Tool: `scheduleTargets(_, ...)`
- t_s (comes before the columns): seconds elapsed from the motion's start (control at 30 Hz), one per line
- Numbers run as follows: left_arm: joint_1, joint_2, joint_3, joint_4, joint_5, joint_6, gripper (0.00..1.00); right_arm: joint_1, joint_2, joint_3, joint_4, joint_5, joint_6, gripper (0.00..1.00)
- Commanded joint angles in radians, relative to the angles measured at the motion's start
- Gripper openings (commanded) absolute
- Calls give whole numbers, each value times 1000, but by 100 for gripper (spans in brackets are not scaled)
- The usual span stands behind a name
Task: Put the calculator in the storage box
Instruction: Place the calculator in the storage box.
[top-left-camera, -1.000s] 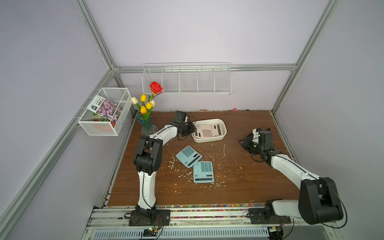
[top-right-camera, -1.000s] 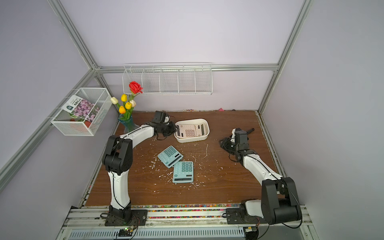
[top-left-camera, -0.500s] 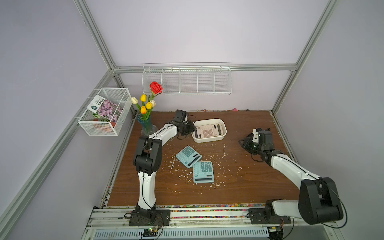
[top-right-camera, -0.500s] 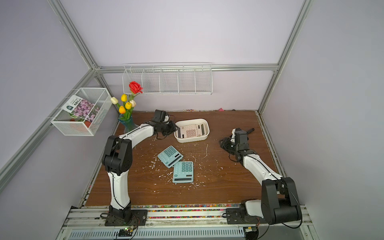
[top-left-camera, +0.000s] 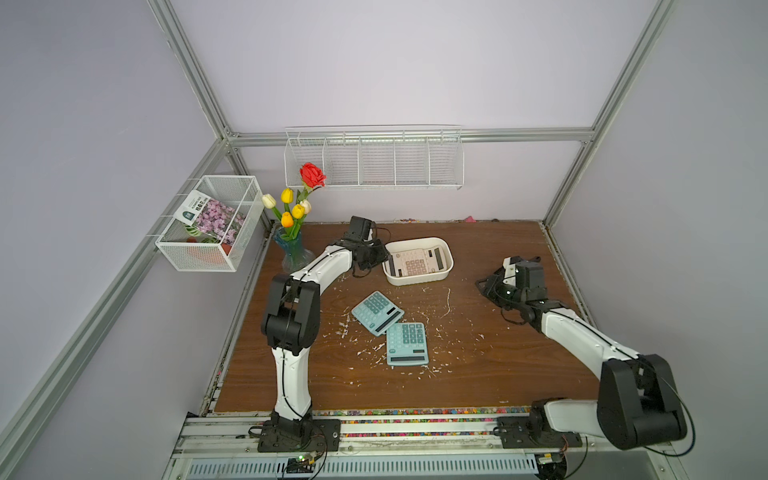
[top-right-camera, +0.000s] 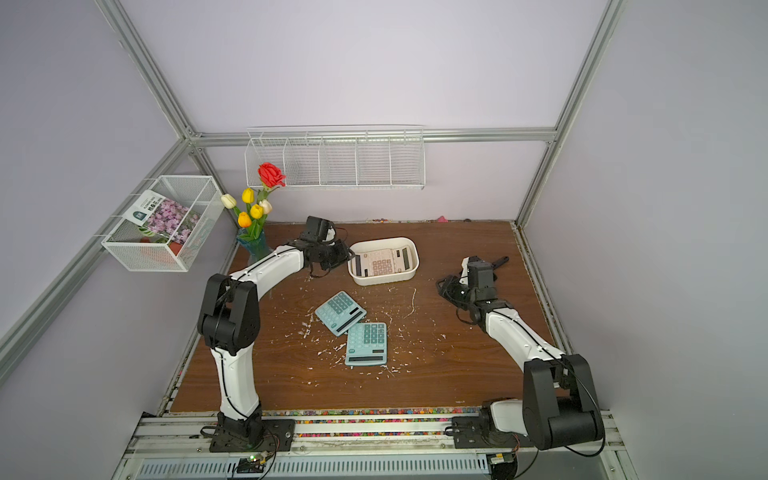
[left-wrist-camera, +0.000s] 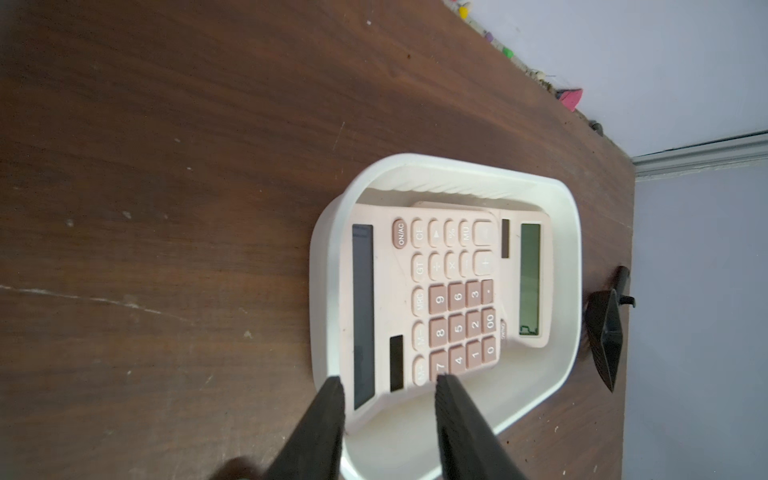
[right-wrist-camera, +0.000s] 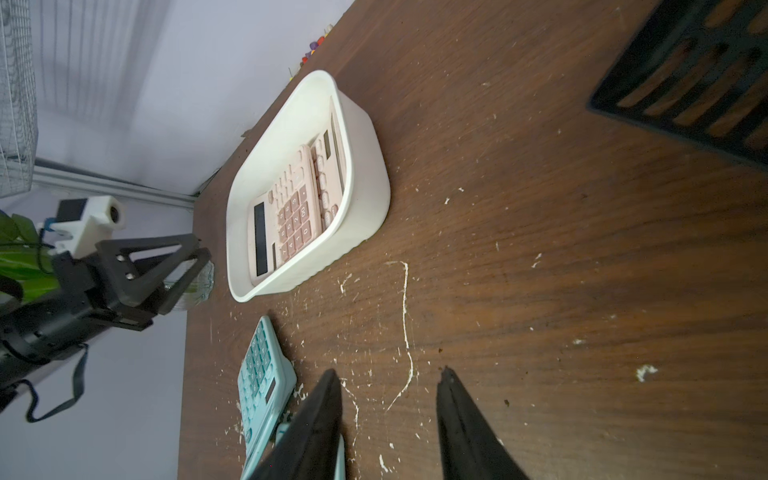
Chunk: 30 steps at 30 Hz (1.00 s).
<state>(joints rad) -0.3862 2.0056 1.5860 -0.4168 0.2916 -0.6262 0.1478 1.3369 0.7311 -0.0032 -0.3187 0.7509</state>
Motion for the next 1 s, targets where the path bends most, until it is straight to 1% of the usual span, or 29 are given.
scheduleTargets(0.0, 9, -135, 16, -23, -24, 29, 41, 41, -36, 29, -41, -29, -42, 42)
scheduleTargets(0.07, 17, -202, -14, -33, -30, 35, 41, 80, -53, 29, -56, -23, -37, 42)
scheduleTargets(0.17, 33, -315, -83, -41, -44, 42, 40, 169, -95, 6, -46, 7, 39, 41)
scheduleTargets(0.23, 45, -389, -142, -49, -49, 53, 38, 256, -151, -26, -7, 95, 126, 39)
scheduleTargets(0.3, 56, -465, -213, -56, -55, 58, 34, 353, -201, -61, 48, 204, 241, 37)
scheduleTargets(0.37, 62, -531, -287, -49, -62, 61, 31, 441, -222, -61, 36, 305, 354, 34)
scheduleTargets(0.47, 65, -623, -402, -28, -82, 61, 25, 580, -225, -59, -8, 449, 539, 34)
scheduleTargets(0.57, 68, -693, -492, -23, -99, 64, 23, 706, -202, -62, -35, 560, 710, 34)
scheduleTargets(0.6, 69, -711, -518, -25, -105, 65, 23, 741, -186, -57, -44, 584, 764, 33)
scheduleTargets(0.7, 70, -761, -564, -33, -121, 66, 24, 813, -130, -27, -69, 630, 871, 33)
scheduleTargets(0.87, 82, -824, -599, -69, -164, 61, 26, 898, -38, 46, -139, 702, 980, 32)
scheduleTargets(0.97, 95, -854, -618, -85, -178, 57, 31, 917, 32, 73, -105, 698, 1001, 32)
